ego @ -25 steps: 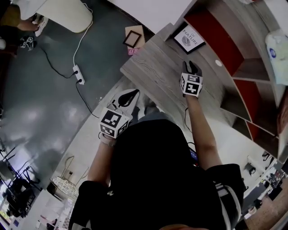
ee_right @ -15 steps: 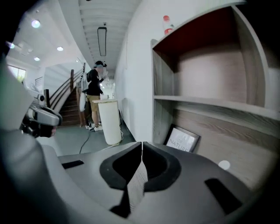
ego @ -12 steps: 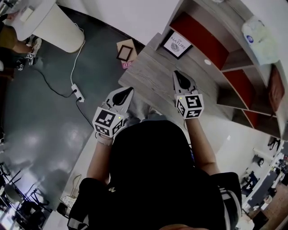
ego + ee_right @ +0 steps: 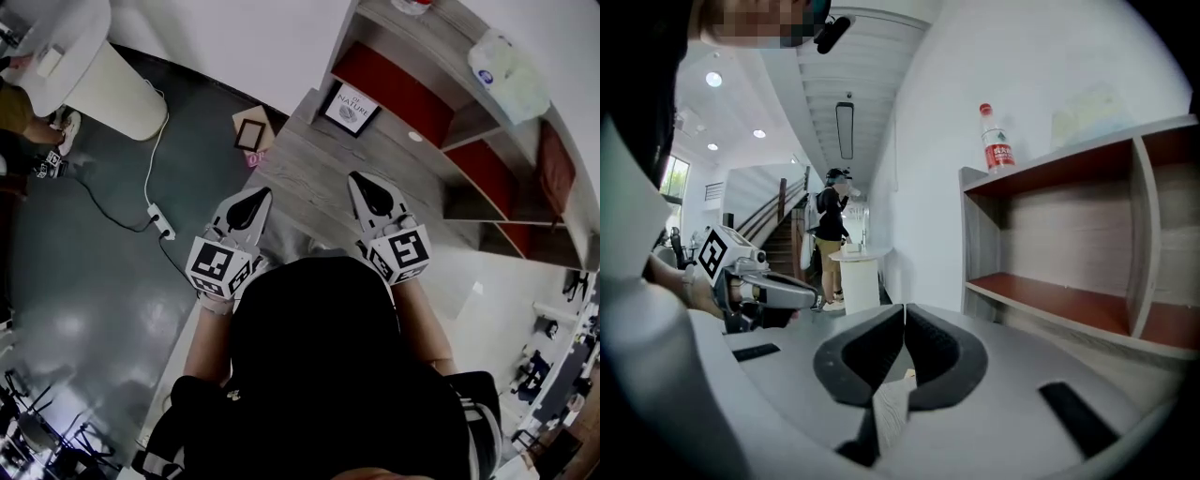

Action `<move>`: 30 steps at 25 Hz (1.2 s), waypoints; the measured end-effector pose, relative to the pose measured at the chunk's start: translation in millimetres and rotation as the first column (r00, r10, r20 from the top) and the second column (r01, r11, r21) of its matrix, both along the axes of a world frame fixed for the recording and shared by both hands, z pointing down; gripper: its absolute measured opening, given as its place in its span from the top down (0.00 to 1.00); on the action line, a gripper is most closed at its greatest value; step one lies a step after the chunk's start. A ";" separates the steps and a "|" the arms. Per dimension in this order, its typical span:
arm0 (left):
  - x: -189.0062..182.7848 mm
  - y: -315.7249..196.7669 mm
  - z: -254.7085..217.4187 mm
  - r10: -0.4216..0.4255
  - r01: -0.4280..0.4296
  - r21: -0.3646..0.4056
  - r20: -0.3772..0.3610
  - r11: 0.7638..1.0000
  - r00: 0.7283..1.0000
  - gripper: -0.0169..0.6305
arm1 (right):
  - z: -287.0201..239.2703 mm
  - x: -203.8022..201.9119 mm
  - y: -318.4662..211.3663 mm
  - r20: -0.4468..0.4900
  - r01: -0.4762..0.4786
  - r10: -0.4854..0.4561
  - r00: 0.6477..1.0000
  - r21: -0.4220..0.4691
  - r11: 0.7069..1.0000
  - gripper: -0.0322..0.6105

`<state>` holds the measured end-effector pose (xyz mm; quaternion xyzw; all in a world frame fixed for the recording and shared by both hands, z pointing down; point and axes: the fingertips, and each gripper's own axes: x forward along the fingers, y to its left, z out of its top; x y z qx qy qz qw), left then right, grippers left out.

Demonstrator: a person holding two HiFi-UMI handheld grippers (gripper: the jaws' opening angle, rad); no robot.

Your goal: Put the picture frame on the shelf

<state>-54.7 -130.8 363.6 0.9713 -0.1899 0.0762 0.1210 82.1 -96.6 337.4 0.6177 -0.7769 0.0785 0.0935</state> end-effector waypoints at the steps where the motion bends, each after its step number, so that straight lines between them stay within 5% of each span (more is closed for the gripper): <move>1: -0.8 -0.8 -5.6 -0.004 0.004 0.008 -0.009 1.000 1.000 0.96 | -5.5 -2.5 1.6 0.007 0.007 -0.007 1.000 0.009 1.000 0.95; 10: 2.0 10.5 -43.9 0.020 -0.016 0.061 -0.056 0.998 0.998 0.96 | -29.2 -14.7 11.9 0.050 0.054 -0.057 0.997 0.060 0.997 0.95; 30: 3.0 23.2 -40.4 0.024 -0.022 0.052 -0.049 0.998 0.998 0.96 | -16.6 -13.6 20.5 0.069 0.050 -0.053 0.996 0.048 0.998 0.95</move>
